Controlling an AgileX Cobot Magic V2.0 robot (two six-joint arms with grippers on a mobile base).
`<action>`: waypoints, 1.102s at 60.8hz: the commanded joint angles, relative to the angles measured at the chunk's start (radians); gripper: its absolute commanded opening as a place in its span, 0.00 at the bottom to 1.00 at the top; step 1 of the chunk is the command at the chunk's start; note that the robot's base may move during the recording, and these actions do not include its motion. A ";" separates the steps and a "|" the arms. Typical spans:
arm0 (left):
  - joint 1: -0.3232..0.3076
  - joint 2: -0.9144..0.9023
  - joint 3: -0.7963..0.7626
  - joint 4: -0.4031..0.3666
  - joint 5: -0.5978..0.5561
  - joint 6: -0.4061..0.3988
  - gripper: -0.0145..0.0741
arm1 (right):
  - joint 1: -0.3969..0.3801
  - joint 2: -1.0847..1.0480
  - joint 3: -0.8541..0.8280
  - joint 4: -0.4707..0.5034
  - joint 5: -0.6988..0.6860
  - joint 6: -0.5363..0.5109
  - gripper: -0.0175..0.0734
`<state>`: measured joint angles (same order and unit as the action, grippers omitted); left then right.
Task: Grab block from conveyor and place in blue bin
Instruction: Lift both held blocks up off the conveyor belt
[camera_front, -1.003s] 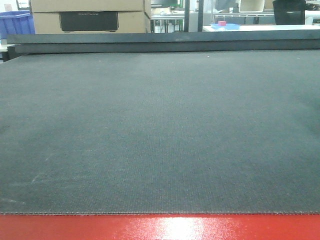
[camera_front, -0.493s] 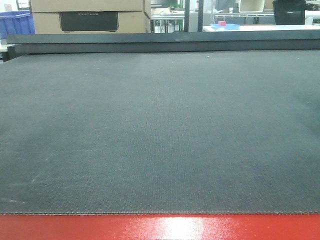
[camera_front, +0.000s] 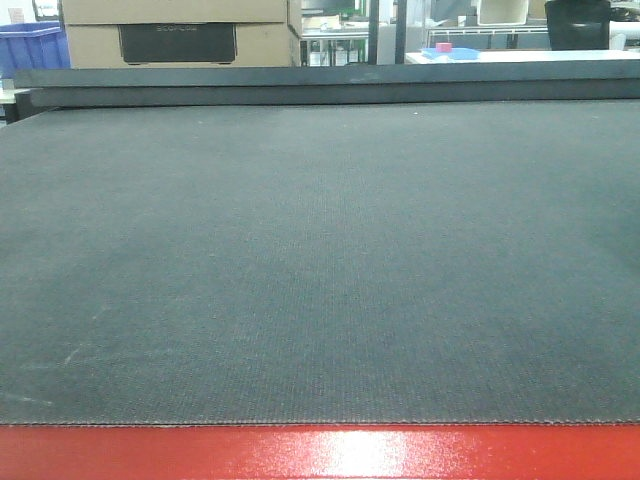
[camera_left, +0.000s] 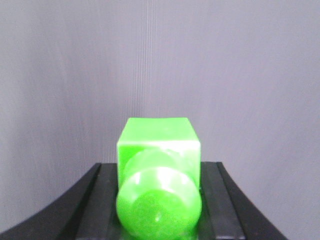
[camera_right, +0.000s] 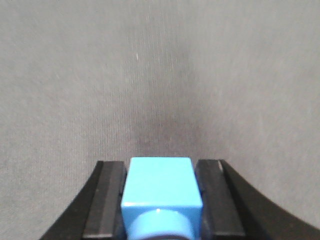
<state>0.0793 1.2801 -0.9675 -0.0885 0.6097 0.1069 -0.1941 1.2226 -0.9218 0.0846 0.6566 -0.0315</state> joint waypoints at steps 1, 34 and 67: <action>0.001 -0.105 0.086 -0.059 -0.168 0.006 0.04 | -0.001 -0.094 0.108 -0.003 -0.141 -0.017 0.01; -0.032 -0.682 0.483 -0.136 -0.417 0.006 0.04 | -0.001 -0.656 0.401 -0.003 -0.326 -0.019 0.01; -0.091 -1.009 0.478 -0.130 -0.418 0.006 0.04 | 0.080 -0.977 0.373 -0.003 -0.345 -0.019 0.01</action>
<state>-0.0048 0.3098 -0.4840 -0.2202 0.2115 0.1088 -0.1308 0.2696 -0.5325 0.0846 0.3460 -0.0426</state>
